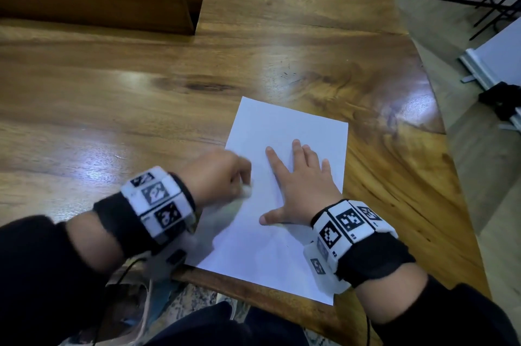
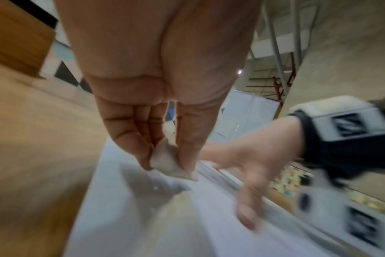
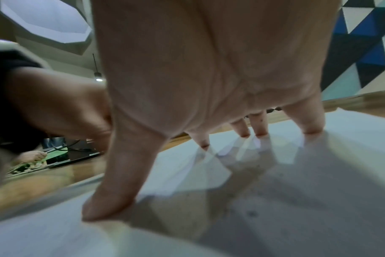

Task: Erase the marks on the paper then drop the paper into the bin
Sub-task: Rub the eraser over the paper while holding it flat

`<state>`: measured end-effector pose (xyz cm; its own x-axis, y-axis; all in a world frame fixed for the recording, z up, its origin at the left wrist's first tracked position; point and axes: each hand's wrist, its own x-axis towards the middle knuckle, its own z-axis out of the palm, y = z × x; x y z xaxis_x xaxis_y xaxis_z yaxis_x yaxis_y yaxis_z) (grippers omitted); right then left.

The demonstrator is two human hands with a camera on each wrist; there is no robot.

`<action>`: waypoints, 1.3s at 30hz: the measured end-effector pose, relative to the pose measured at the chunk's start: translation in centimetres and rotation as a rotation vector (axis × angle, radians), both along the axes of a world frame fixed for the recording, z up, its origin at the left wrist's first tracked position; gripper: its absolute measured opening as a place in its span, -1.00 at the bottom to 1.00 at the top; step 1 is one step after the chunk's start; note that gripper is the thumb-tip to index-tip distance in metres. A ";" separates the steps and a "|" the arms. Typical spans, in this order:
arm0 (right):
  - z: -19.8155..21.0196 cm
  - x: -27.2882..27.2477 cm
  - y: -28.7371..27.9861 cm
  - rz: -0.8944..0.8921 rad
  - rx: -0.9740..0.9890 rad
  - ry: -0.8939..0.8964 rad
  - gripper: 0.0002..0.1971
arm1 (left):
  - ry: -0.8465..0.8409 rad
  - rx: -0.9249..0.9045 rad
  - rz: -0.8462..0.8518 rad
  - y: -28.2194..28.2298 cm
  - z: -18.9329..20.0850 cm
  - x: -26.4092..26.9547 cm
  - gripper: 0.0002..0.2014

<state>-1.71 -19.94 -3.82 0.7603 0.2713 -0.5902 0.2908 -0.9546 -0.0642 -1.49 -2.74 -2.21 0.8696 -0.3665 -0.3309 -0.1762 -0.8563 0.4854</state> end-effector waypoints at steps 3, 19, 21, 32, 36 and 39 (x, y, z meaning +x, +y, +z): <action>0.0 0.0 0.3 0.009 -0.032 -0.004 0.27 | -0.065 -0.029 0.121 -0.9 0.3 3.4 -0.86; 0.0 0.1 0.5 0.004 -0.043 0.006 0.28 | -0.100 0.041 0.023 -0.9 -0.5 2.9 -0.95; 0.1 0.1 0.5 0.000 -0.037 0.012 0.28 | -0.027 0.065 -0.056 -0.2 -0.7 1.4 -0.89; 0.2 0.1 0.5 -0.001 -0.037 0.016 0.28 | -0.069 0.080 -0.022 -0.7 -1.0 1.7 -0.98; 0.1 0.2 0.5 -0.003 -0.036 0.019 0.28 | 0.138 0.091 -0.156 0.6 -0.8 -1.7 -0.89; 0.2 0.1 0.5 0.000 -0.037 0.015 0.28 | 0.185 0.110 -0.162 0.2 0.0 -0.2 -0.95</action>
<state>-1.64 -19.43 -3.64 0.7513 0.2493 -0.6110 0.2904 -0.9563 -0.0331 -1.69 -2.56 -2.21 0.7235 -0.4490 -0.5244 -0.2324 -0.8737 0.4274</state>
